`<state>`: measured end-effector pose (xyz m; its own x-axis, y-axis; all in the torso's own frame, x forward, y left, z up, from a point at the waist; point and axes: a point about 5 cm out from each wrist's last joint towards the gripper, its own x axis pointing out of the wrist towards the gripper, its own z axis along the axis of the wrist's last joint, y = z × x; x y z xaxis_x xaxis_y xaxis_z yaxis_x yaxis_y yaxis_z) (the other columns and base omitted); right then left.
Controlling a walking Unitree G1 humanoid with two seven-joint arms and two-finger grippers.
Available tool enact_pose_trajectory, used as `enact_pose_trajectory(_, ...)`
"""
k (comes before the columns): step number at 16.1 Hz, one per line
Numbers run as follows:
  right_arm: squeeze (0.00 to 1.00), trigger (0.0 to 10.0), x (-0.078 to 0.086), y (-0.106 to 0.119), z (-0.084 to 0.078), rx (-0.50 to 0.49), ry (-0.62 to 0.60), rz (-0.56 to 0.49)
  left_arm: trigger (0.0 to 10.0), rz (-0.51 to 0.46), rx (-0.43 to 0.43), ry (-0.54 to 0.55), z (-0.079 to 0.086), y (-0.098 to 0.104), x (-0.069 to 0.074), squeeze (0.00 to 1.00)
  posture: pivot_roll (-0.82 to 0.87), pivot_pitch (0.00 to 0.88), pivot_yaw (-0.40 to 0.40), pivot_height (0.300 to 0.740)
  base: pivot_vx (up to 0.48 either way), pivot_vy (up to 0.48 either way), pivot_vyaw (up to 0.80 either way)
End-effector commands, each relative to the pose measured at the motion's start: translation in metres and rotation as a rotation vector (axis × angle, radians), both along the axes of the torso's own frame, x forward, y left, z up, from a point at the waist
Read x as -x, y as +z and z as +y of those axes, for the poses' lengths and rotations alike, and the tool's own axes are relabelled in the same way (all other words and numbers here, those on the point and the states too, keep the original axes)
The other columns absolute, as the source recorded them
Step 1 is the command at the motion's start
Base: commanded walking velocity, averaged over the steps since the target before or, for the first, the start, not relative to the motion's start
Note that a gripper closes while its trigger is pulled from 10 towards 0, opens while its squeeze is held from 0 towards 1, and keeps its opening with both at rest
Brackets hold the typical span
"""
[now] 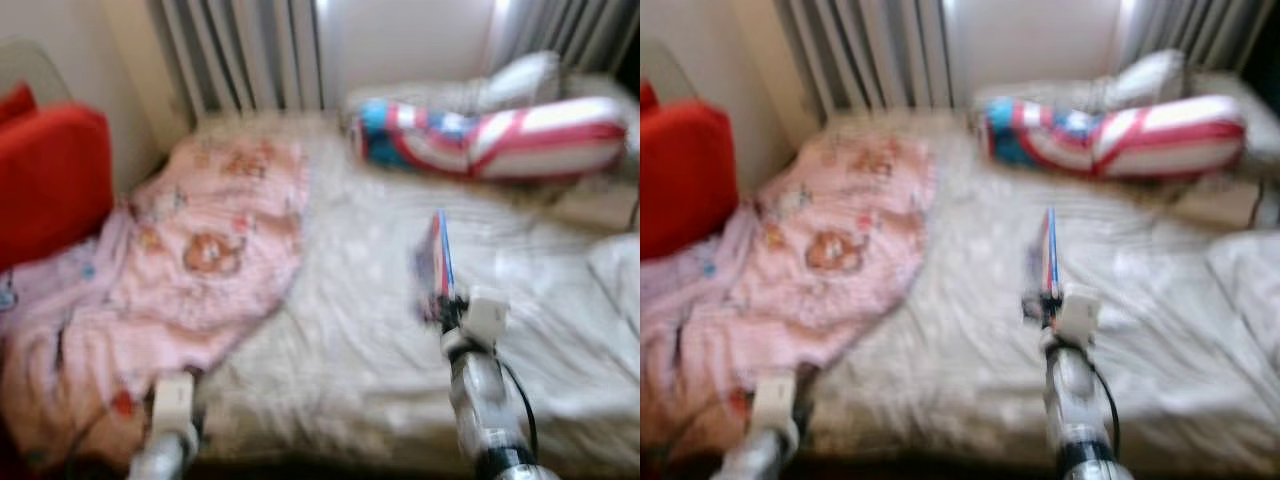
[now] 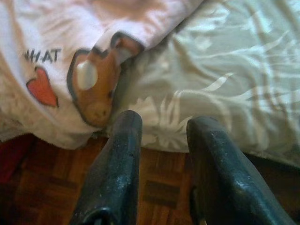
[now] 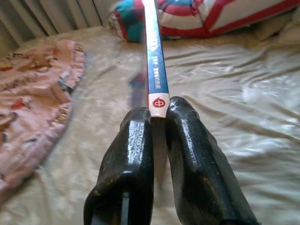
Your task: Clean up the room
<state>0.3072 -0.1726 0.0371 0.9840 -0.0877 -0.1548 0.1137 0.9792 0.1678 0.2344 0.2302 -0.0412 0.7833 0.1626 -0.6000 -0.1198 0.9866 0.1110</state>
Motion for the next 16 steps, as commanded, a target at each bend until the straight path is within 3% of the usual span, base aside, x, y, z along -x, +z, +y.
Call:
enact_pose_trajectory(1, 0.0, 10.0, -0.0052, 0.01, -0.0027, 0.013, -0.003, -0.05, 10.0, 0.018, 0.016, -0.019, -0.0084, -0.0044, 0.0029, 0.0, -0.01, 0.01, 0.035, 0.74, 0.0, -0.304, 0.0)
enact_pose_trajectory(16, 0.0, 10.0, -0.0061, 0.009, -0.0014, 0.014, -0.004, -0.04, 10.0, 0.009, 0.022, -0.025, -0.011, -0.0041, 0.0021, 0.0, -0.02, 0.015, 0.036, 0.74, 0.0, -0.302, 0.0)
